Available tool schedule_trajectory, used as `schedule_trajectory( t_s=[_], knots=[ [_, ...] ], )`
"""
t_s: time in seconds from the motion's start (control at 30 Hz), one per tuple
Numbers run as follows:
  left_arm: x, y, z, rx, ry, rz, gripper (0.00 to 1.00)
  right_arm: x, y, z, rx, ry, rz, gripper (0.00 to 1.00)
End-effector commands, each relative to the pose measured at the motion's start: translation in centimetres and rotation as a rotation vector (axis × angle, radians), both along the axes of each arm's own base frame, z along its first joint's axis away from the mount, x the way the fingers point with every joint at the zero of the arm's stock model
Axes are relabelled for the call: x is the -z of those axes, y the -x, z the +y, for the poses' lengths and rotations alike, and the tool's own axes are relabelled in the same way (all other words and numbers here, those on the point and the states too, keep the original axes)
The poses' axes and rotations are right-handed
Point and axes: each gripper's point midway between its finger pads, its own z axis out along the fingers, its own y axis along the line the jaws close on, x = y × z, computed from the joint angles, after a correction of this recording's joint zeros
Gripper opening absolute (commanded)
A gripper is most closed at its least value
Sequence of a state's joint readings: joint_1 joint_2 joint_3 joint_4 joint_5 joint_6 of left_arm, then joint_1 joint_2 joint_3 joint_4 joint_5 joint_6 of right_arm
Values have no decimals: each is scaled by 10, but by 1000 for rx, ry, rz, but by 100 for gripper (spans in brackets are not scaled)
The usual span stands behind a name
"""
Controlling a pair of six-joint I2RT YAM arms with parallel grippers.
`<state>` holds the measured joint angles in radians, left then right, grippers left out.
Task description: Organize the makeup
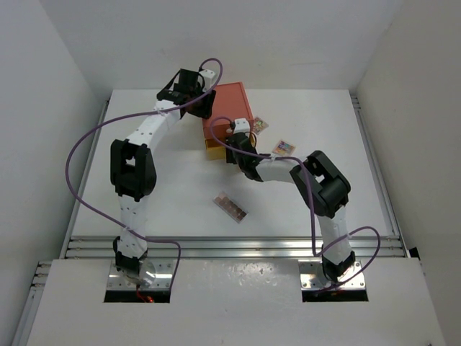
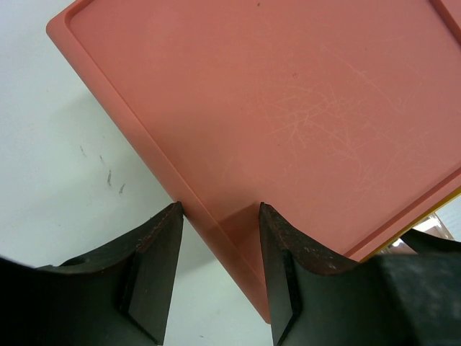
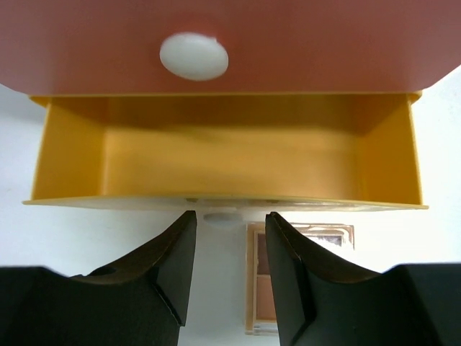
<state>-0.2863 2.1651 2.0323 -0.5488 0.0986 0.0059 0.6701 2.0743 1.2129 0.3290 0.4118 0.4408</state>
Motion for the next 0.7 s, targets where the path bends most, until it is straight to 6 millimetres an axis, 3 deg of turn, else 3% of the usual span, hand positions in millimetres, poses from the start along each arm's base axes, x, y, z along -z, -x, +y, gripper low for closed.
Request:
schedule_trajectory(
  t_s=[0.0,0.47,0.67],
  knots=[
    [26,5,9,-20,-35,79,51,-11,-10,8,11,-34,-29,44],
    [23,3,10,-27,-38,68,51,-4,-18,12,-24,3,-61,43],
    [23,3,10,-21,-45,66,51,-1,-19,14,-32,3,-64,33]
  ],
)
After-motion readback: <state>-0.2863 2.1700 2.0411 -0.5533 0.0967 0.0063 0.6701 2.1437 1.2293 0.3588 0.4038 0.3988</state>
